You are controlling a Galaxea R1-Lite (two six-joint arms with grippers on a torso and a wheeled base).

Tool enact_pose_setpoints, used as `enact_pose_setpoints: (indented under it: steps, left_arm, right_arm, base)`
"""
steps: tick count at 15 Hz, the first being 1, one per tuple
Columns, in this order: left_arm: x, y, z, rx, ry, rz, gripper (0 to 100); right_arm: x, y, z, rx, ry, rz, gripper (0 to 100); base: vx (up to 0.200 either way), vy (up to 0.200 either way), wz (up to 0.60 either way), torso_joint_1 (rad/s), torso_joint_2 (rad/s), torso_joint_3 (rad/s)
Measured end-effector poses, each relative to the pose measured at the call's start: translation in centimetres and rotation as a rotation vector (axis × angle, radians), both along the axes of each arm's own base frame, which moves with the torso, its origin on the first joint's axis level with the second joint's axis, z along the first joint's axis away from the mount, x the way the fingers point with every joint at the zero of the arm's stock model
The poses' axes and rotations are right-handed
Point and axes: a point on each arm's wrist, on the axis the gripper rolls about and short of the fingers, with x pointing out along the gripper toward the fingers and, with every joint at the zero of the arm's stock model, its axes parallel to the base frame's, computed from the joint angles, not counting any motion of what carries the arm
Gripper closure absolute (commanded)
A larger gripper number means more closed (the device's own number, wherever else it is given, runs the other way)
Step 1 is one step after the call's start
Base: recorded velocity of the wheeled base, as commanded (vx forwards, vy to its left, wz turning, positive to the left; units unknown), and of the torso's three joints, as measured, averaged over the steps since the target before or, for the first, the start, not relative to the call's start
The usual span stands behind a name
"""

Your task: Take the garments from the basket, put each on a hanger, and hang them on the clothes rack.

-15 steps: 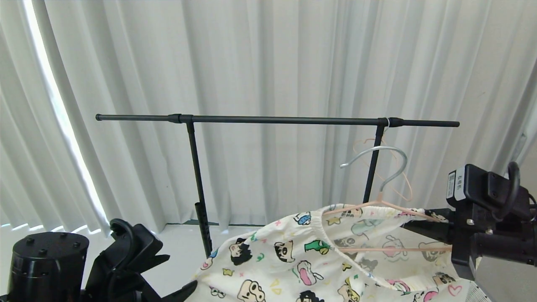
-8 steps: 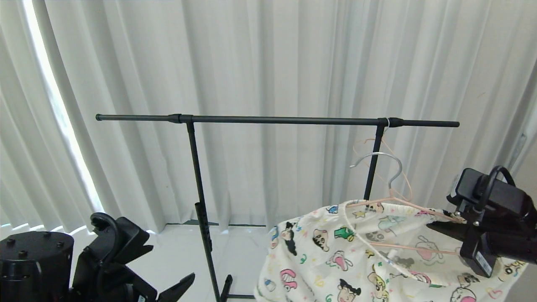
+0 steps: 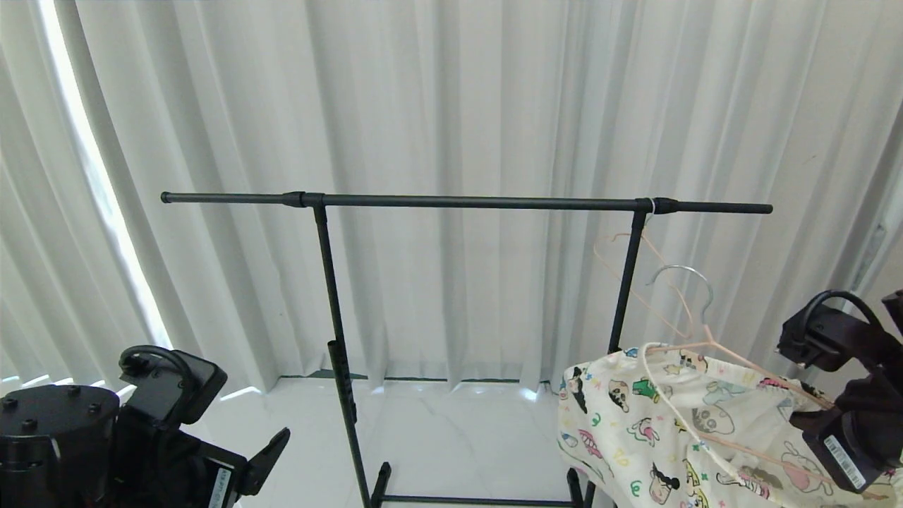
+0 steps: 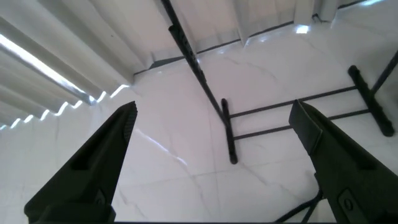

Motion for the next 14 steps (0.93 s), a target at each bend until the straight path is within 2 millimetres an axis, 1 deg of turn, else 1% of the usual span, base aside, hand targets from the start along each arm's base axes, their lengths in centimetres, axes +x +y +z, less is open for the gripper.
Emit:
enact_pose_setpoints:
  steps: [3, 5, 7, 9, 11, 14]
  left_arm:
    - [-0.2, -0.4, 0.0, 0.029, -0.013, 0.007, 0]
    - [-0.2, -0.7, 0.1, 0.031, -0.014, -0.003, 0]
    - [-0.2, -0.7, 0.1, 0.031, -0.015, -0.008, 0]
    - [-0.3, -0.8, 0.1, 0.041, -0.017, -0.023, 0]
    - [-0.5, -1.4, 0.3, 0.038, -0.025, -0.063, 0]
    - [-0.7, -2.2, 0.5, 0.031, -0.035, -0.115, 0]
  right_arm:
    - [1.5, 0.6, 0.3, 0.087, -0.004, -0.181, 100]
    - [3.1, 1.4, 1.0, 0.168, -0.030, -0.280, 100]
    - [4.7, 2.3, 2.0, 0.225, -0.059, -0.327, 100]
    - [6.0, 2.9, 2.5, 0.219, -0.089, -0.356, 100]
    - [6.9, 3.3, 2.9, 0.218, -0.107, -0.364, 100]
    - [7.4, 3.5, 3.1, 0.221, -0.112, -0.363, 100]
  base:
    - [0.000, 0.000, 0.00, 0.000, 0.00, 0.000]
    - [0.000, 0.000, 0.00, 0.000, 0.00, 0.000]
    - [0.000, 0.000, 0.00, 0.000, 0.00, 0.000]
    - [0.000, 0.000, 0.00, 0.000, 0.00, 0.000]
    - [0.200, 0.000, 0.00, 0.002, 0.00, 0.002]
    - [0.200, 0.000, 0.00, -0.001, 0.00, 0.004]
